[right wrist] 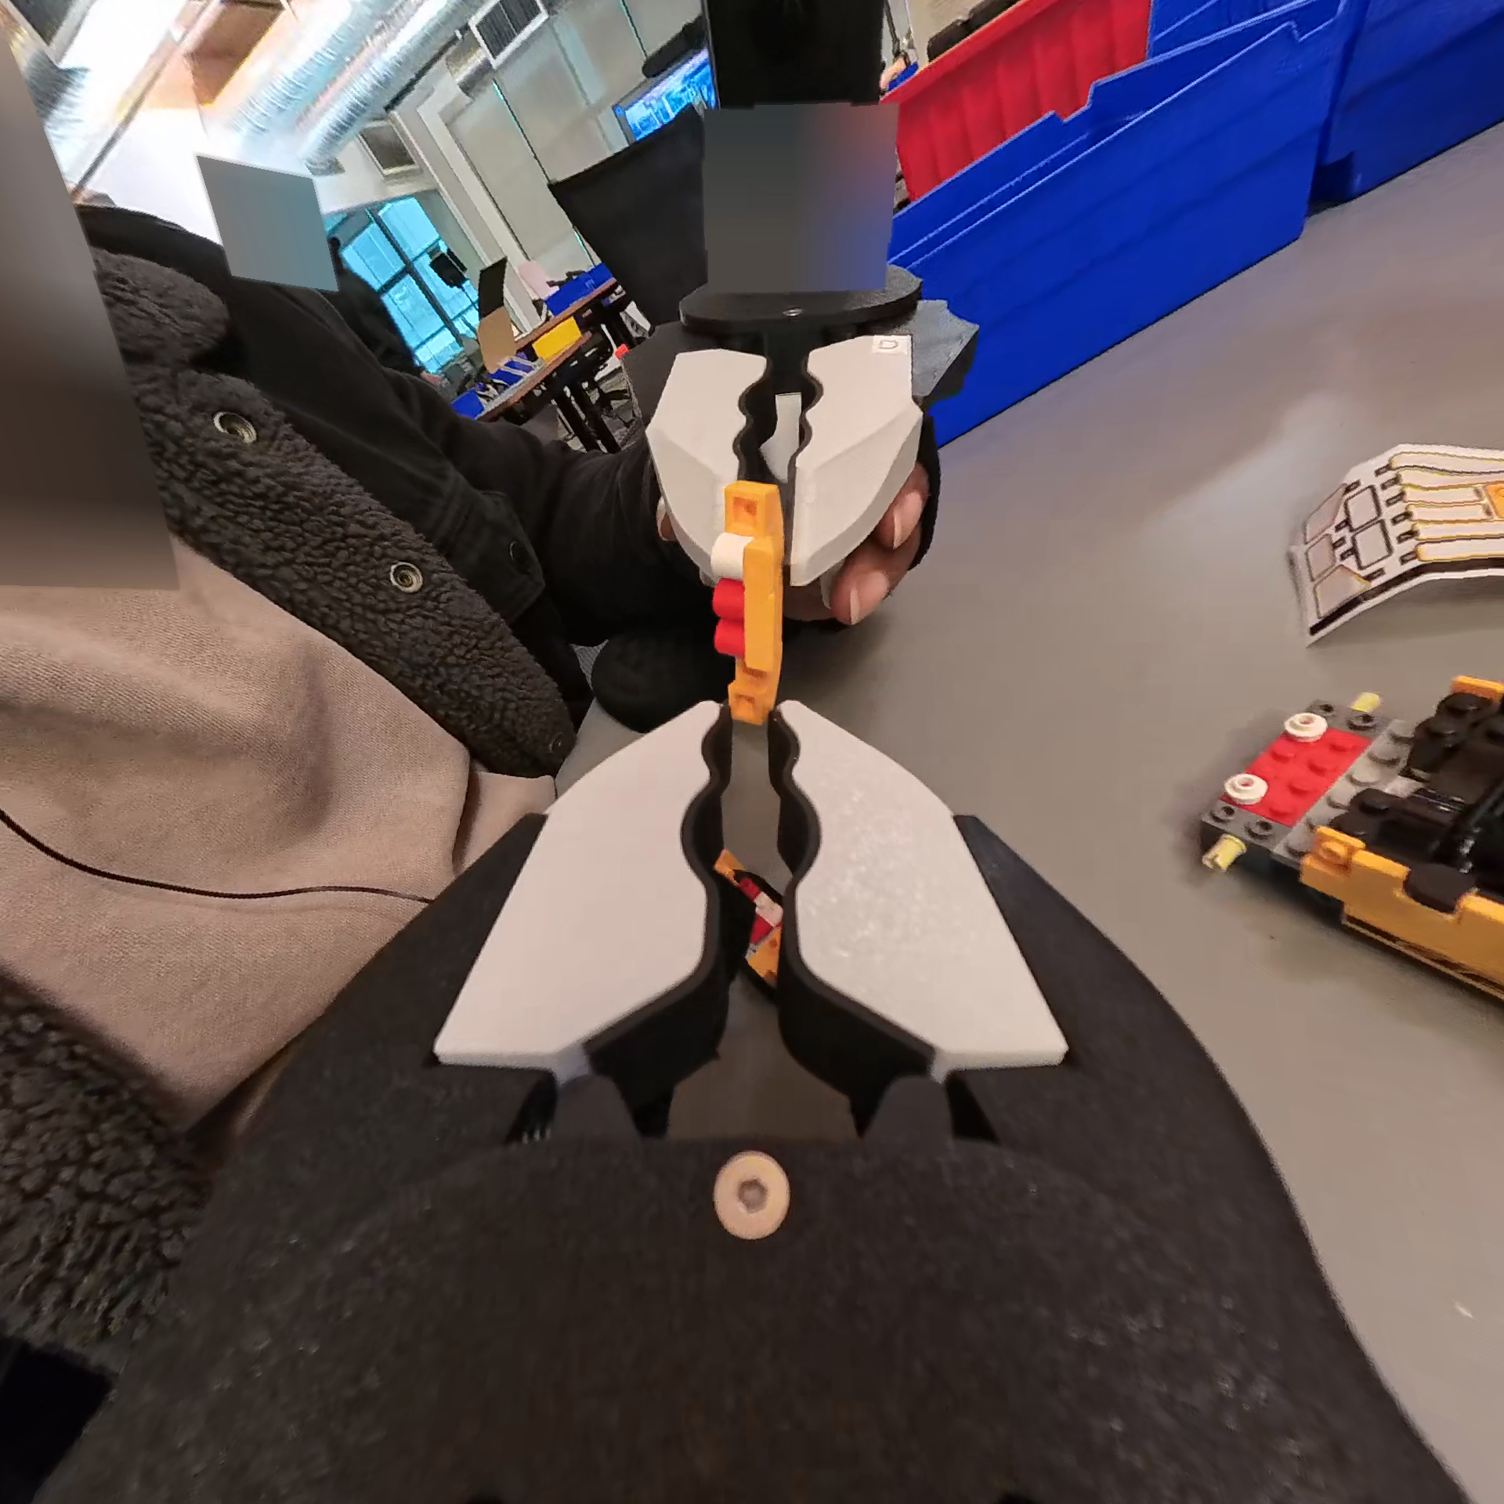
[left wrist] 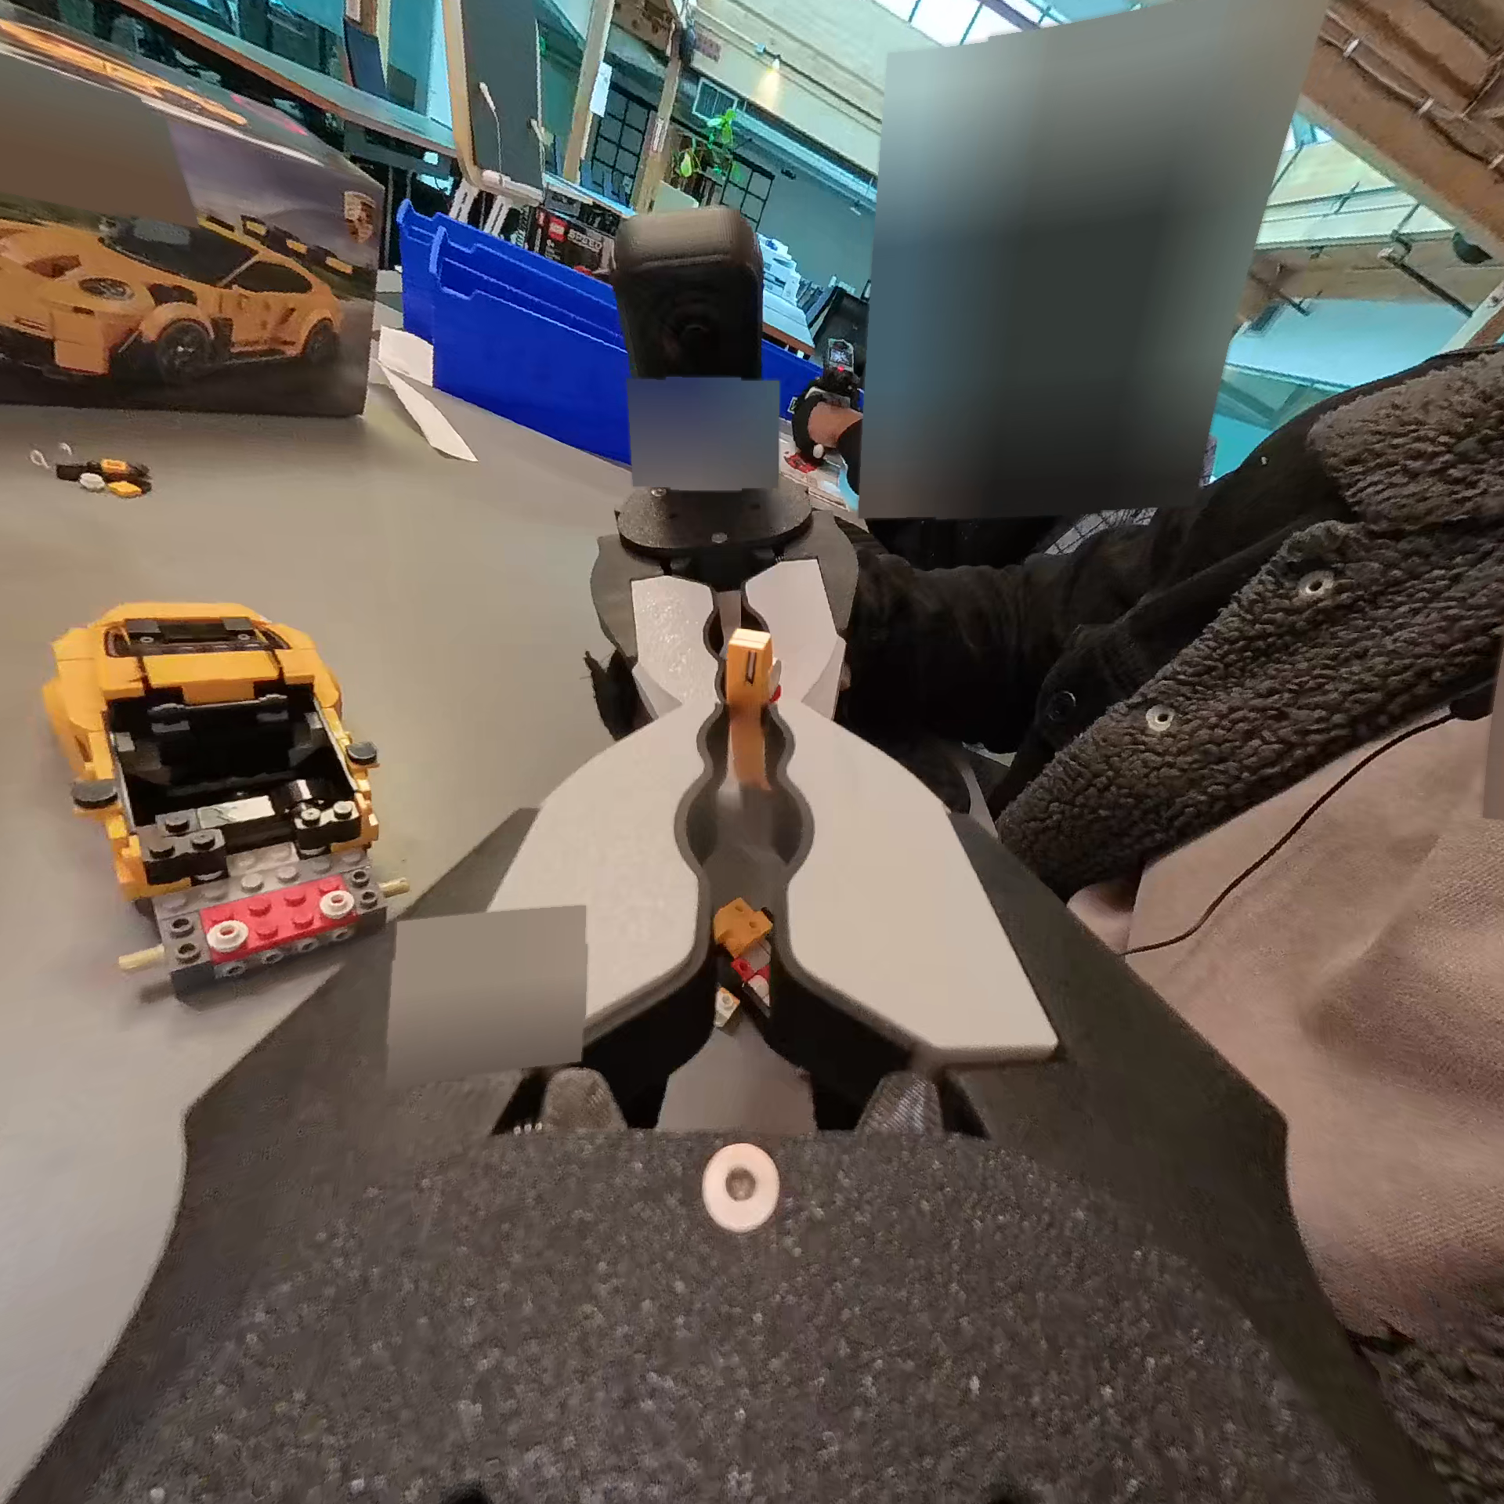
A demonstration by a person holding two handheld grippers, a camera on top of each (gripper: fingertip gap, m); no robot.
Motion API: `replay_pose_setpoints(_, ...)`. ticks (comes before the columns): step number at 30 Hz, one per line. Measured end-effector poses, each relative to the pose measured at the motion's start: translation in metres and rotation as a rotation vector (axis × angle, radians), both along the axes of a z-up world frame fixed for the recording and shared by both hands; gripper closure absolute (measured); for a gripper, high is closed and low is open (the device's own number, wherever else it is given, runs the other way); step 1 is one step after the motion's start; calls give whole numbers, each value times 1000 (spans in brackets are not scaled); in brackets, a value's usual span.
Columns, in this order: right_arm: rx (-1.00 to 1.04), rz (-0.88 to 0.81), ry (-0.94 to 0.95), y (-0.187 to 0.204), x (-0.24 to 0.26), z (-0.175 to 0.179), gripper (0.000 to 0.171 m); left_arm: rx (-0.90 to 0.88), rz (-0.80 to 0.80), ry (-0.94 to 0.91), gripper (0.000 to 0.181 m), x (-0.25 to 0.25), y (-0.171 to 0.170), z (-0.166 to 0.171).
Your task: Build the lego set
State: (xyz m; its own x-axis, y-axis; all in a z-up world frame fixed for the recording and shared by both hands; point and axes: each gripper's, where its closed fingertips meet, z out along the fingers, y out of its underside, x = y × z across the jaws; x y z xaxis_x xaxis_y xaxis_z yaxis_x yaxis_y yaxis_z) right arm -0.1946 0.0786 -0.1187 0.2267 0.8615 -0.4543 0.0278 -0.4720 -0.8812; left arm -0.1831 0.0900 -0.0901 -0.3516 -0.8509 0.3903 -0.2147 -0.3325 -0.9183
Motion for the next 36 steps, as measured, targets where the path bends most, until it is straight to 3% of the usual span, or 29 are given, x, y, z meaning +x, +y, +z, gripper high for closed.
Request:
replay_pose_setpoints(11,214,-175,-144,17,12,0,163,55,-16,33,180,-6,10,-13)
replay_pose_setpoints(22,465,-282,-572,32,23,-35,163,120,-1,123,150,-2,11,-30)
replay_pose_setpoints(29,641,-253,-837,34,23,-59,163,330,11,337,164,-4,14,-74)
replay_pose_setpoints(34,638,-229,-876,33,24,-69,171,503,-13,465,166,-11,17,-101)
replay_pose_setpoints(36,582,-195,-856,29,23,-74,161,561,-17,498,167,-14,19,-108)
